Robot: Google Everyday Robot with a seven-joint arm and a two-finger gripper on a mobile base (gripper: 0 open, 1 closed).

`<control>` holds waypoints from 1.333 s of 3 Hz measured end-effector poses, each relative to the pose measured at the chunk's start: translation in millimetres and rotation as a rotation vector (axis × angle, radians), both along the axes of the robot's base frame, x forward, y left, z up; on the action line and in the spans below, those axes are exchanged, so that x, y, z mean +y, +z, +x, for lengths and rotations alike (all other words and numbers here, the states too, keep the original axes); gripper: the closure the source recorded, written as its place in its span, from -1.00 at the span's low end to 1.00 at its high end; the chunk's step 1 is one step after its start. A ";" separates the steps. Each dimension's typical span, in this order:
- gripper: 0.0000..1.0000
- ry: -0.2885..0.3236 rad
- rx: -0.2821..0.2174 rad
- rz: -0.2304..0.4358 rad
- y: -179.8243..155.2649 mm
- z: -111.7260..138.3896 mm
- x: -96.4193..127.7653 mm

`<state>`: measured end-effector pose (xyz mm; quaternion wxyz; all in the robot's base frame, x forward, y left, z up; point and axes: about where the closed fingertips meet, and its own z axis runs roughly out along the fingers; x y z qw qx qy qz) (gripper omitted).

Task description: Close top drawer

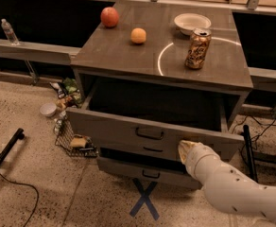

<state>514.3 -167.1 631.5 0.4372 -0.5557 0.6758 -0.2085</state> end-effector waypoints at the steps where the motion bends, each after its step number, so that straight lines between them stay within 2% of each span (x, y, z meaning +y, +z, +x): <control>1: 1.00 -0.016 -0.035 -0.023 5.6 24.2 -7.8; 3: 1.00 -0.084 -0.104 -0.066 18.6 68.6 -33.6; 4: 1.00 -0.099 -0.118 -0.078 20.9 84.9 -40.0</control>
Offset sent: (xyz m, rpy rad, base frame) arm 0.0760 -0.0440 0.0179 -0.0767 -0.1179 -0.1104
